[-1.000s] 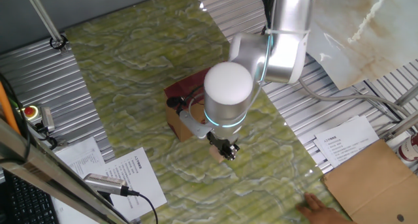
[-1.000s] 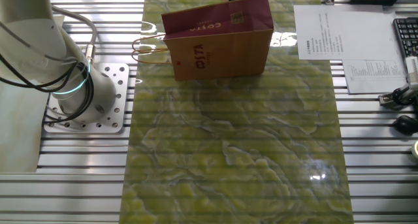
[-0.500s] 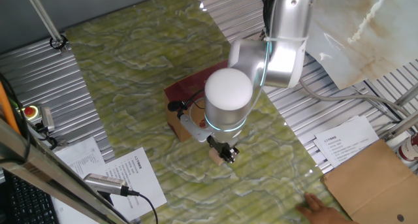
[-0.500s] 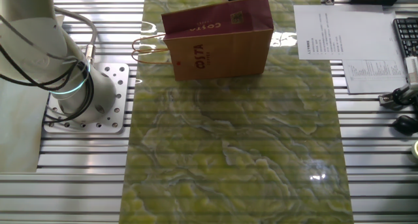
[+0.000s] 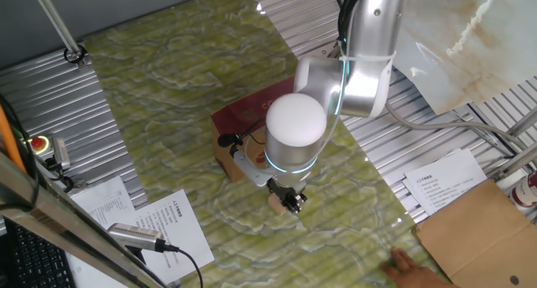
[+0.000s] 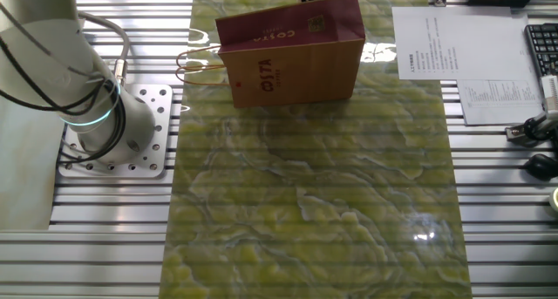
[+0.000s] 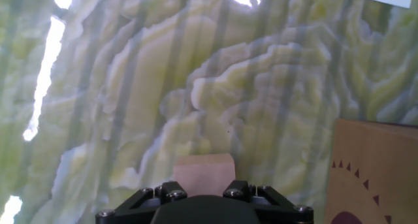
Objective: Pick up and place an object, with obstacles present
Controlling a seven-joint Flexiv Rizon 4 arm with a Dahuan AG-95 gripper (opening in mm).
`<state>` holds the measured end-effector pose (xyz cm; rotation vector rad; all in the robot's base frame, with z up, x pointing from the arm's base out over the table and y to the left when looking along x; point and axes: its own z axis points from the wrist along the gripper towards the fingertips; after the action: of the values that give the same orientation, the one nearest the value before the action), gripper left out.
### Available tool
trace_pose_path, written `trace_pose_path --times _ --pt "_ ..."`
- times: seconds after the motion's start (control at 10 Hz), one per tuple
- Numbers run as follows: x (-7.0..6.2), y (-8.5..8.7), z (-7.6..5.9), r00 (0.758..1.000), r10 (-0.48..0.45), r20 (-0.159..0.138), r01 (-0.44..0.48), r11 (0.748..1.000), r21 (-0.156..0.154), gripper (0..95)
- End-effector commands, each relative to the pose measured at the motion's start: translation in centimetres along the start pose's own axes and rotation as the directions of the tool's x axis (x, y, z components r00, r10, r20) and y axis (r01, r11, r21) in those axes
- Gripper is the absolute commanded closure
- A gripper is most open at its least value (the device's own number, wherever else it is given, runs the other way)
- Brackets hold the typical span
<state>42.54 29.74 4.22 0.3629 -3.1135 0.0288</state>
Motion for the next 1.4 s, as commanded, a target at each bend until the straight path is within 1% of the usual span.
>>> trace_pose_path --times 0.1,0.2,0.4,0.5,0.7,0.8,1.0,1.1,1.2,1.4 --pt "0.0 0.0 0.2 1.000 -0.003 0.010 0.003 1.000 0.000 76.0" --pt "0.0 0.0 0.2 1.000 -0.007 0.017 0.007 1.000 0.001 57.0" --pt "0.0 0.0 0.2 1.000 -0.015 0.022 0.015 1.000 0.004 57.0" --pt "0.0 0.0 0.2 1.000 -0.014 0.022 0.014 1.000 0.004 19.0" --pt "0.0 0.0 0.2 0.999 -0.027 0.025 0.027 1.000 0.005 19.0" --pt "0.0 0.0 0.2 0.999 -0.032 0.027 0.031 0.999 0.005 0.0" --pt "0.0 0.0 -0.3 0.999 -0.030 0.025 0.030 1.000 0.003 0.0" --pt "0.1 -0.2 -1.2 0.999 -0.033 0.026 0.033 0.999 -0.003 0.0" --pt "0.2 -0.4 -2.0 0.999 -0.036 0.024 0.036 0.999 -0.001 0.0" --pt "0.4 -0.5 -3.1 0.999 -0.035 0.021 0.036 0.999 -0.002 0.0"
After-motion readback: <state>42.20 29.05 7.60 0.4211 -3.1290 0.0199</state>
